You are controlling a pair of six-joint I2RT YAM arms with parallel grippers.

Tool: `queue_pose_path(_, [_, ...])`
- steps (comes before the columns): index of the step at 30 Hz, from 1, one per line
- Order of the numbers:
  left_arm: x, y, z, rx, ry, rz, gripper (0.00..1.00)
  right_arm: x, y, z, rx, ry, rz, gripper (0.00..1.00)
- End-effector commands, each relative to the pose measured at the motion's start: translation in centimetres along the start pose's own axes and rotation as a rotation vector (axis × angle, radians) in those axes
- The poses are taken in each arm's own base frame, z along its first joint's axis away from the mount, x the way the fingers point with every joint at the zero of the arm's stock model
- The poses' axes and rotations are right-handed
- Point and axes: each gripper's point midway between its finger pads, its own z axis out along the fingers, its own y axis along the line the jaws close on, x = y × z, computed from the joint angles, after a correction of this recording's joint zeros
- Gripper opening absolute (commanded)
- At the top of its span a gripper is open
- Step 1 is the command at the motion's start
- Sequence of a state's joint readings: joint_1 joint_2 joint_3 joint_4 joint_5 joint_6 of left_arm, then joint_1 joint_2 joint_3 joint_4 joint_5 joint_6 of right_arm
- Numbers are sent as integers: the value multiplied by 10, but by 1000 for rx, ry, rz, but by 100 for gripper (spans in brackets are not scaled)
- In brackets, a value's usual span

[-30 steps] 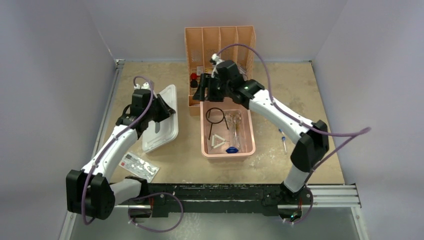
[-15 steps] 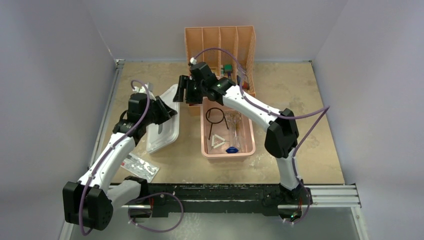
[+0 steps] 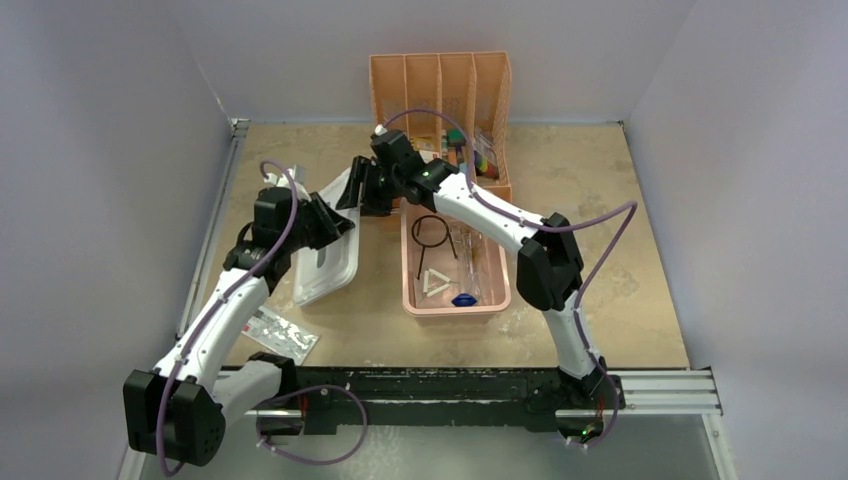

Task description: Organize the chemistry lab equipment

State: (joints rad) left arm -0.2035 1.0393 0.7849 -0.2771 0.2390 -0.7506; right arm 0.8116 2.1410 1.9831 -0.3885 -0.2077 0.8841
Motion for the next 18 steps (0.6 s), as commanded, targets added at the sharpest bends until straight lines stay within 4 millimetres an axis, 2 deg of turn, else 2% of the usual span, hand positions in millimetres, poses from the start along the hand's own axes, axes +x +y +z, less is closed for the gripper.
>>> queue_pose_path(1, [-12, -17, -8, 74, -56, 15, 4, -7, 36, -12, -120, -12, 64, 53])
queue_pose_path(5, [-11, -17, -12, 73, -56, 17, 5, -5, 31, -14, -98, -13, 81, 29])
queue_pose_path(8, [-15, -21, -18, 80, -73, 21, 11, -15, 30, -21, -83, -69, 58, 13])
queue_pose_path(11, [-21, -26, -23, 79, -85, 21, 26, -26, 35, -33, -96, -117, 16, 6])
queue_pose_path(14, [-32, -38, -30, 89, -94, 29, 40, -37, 46, -54, -128, -163, -43, 3])
queue_pose_path(16, [-46, -53, -40, 108, -117, 36, 46, -47, 53, -76, -152, -192, -74, 2])
queue_pose_path(18, [-67, -80, -59, 156, -148, 45, 55, -56, 55, -100, -158, -205, -86, 2])
